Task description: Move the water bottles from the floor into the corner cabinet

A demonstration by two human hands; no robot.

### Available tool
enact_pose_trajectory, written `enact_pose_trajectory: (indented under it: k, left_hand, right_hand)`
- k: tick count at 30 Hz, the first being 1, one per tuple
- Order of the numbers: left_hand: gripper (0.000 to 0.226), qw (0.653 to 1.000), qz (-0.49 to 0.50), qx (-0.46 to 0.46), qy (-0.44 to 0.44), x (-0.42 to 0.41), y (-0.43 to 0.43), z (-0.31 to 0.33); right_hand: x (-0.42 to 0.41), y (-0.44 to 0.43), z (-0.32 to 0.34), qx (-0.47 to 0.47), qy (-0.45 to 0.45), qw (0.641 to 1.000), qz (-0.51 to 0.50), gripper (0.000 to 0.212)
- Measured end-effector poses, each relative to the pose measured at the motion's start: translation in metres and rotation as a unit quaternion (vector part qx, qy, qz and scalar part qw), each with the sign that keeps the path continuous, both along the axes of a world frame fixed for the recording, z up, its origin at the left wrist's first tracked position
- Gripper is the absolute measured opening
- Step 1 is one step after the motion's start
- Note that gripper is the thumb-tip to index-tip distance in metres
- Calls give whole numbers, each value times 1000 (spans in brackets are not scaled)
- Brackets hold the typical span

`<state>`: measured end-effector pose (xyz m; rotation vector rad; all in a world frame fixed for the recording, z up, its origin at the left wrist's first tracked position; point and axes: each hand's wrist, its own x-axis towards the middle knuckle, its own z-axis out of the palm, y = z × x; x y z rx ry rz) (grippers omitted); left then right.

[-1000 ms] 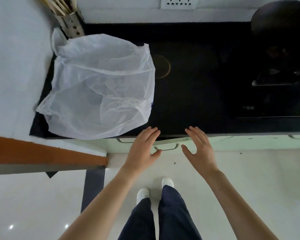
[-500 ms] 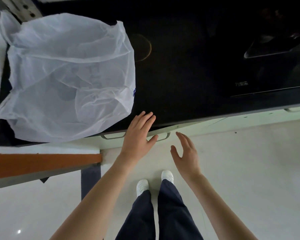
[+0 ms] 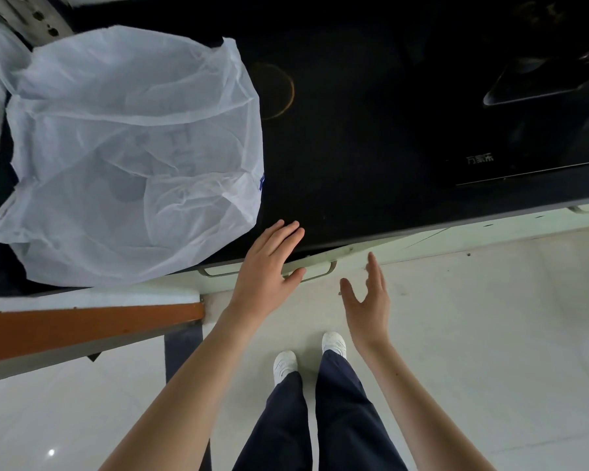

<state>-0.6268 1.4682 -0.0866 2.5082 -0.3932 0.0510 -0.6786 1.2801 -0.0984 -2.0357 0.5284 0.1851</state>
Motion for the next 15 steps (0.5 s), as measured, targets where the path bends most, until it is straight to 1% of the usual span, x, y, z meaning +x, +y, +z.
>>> enact_pose_trajectory:
  k: [2, 5, 9, 15]
  left_hand:
    - [64, 1000, 2, -2, -2, 1, 0, 0]
    - [64, 1000, 2, -1, -3, 1, 0, -1]
    - [65, 1000, 2, -4, -5, 1, 0, -3]
    - [64, 1000, 7, 4, -12, 1, 0, -4]
  right_hand:
    - [4, 1, -2, 1, -1, 1000, -23, 79]
    - [12, 6, -9, 7, -11, 999, -29, 84]
    - [13, 15, -13, 32, -23, 997, -72, 83]
    - [21, 17, -16, 103, -29, 990, -97, 81]
